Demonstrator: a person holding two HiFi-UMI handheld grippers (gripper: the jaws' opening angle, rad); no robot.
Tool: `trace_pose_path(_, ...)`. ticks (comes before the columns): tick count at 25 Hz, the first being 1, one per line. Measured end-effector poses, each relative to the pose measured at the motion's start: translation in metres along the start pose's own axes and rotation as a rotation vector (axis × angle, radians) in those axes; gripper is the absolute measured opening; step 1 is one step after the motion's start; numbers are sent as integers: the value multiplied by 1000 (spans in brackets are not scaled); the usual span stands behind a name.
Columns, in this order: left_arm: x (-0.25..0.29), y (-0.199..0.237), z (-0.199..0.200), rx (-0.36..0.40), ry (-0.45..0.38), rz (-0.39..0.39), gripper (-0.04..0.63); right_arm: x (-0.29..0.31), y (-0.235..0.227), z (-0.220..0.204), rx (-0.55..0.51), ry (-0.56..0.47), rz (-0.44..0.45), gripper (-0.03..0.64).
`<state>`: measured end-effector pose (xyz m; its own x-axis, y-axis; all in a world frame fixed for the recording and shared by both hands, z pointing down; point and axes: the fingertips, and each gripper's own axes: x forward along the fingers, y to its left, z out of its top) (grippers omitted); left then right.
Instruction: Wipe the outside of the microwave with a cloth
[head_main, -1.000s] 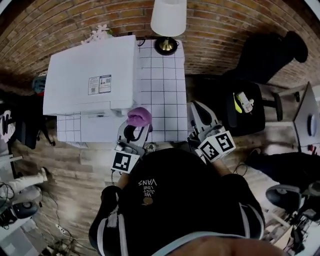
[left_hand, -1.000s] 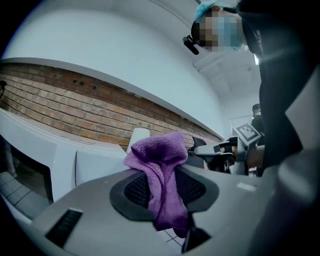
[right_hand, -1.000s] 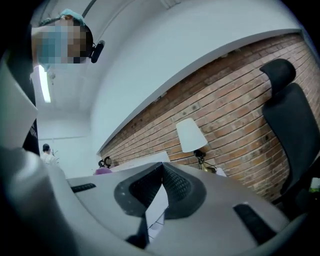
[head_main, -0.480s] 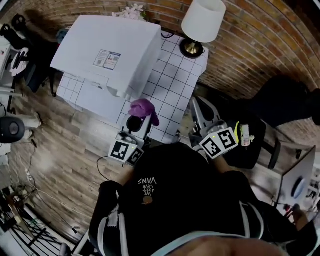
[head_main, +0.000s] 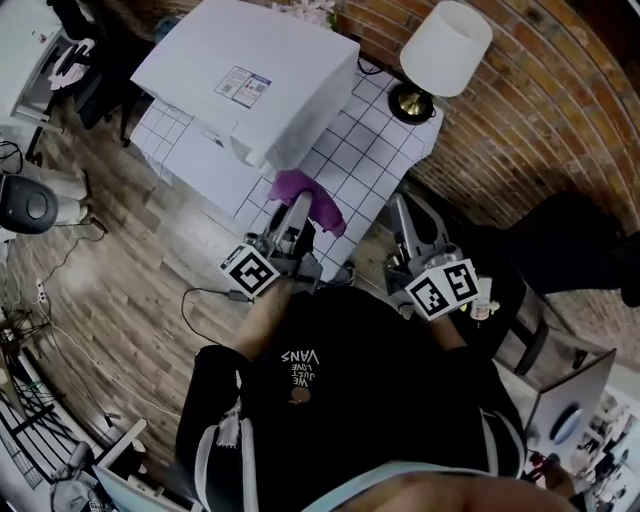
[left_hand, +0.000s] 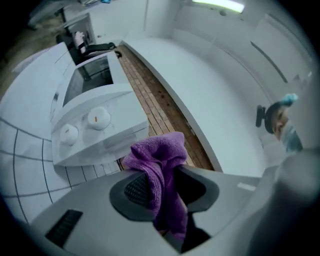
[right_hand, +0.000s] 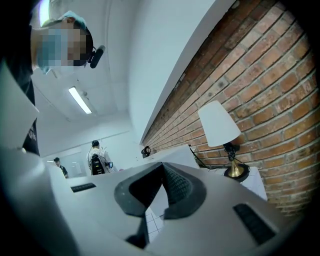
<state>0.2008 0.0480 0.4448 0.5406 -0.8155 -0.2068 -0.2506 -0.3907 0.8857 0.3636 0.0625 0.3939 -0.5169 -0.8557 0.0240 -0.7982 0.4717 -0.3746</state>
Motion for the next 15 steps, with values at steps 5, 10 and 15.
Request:
trace_pose_path(5, 13, 7, 5, -212, -94, -24, 129, -4, -2, 2, -2, -1, -16, -1)
trace_pose_path(10, 23, 17, 17, -274, -146, -28, 129, -3, -8, 3, -6, 2, -48, -1)
trace_pose_path(15, 45, 23, 26, -295, -168, -53, 128, 4, -14, 10, -14, -5, -69, 0)
